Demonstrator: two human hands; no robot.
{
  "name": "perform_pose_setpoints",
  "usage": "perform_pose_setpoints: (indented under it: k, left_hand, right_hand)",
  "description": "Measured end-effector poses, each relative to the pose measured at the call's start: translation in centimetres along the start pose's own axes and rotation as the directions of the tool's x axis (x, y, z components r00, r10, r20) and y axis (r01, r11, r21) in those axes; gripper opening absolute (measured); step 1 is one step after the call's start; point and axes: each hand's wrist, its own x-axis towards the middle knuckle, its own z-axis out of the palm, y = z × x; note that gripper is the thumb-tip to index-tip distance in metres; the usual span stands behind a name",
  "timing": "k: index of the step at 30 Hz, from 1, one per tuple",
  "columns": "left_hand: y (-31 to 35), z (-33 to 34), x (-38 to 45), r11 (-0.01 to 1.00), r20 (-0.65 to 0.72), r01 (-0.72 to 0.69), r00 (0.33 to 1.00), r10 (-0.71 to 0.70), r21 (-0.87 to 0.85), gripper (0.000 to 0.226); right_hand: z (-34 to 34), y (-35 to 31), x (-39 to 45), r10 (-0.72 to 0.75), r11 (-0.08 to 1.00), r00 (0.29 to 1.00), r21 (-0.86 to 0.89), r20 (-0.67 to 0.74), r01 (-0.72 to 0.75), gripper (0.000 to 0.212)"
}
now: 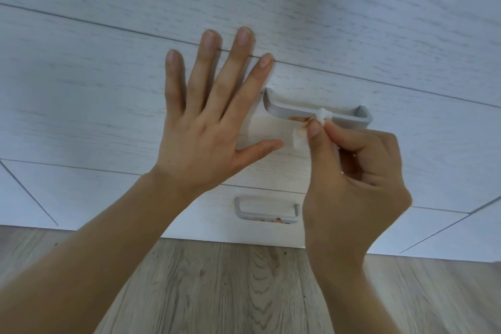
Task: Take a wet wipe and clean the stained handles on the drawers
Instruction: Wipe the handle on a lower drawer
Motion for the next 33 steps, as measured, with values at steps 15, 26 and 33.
perform_pose_setpoints:
  k: [15,26,33]
  left_hand:
    - [0.2,0.5,0.0,1.000,-0.041,0.017,0.999,-0.017,-0.006,0.087]
    - [0.1,0.5,-0.1,1.000,-0.049,0.007,0.999,-0.008,-0.015,0.087]
    - [0.3,0.4,0.1,1.000,-0.070,0.022,0.997,-0.023,-0.020,0.084]
  right_hand:
    - [0.8,-0.3,-0.4,-0.012,1.000,1.000,0.001,0.007,0.012,0.009]
    - [0.9,-0.7,-0.7,-0.007,1.000,1.000,0.008,-0.004,0.007,0.012]
    - [1.6,-0.8,-0.7,-0.063,0.997,0.998,-0.039,0.021,0.064,0.008]
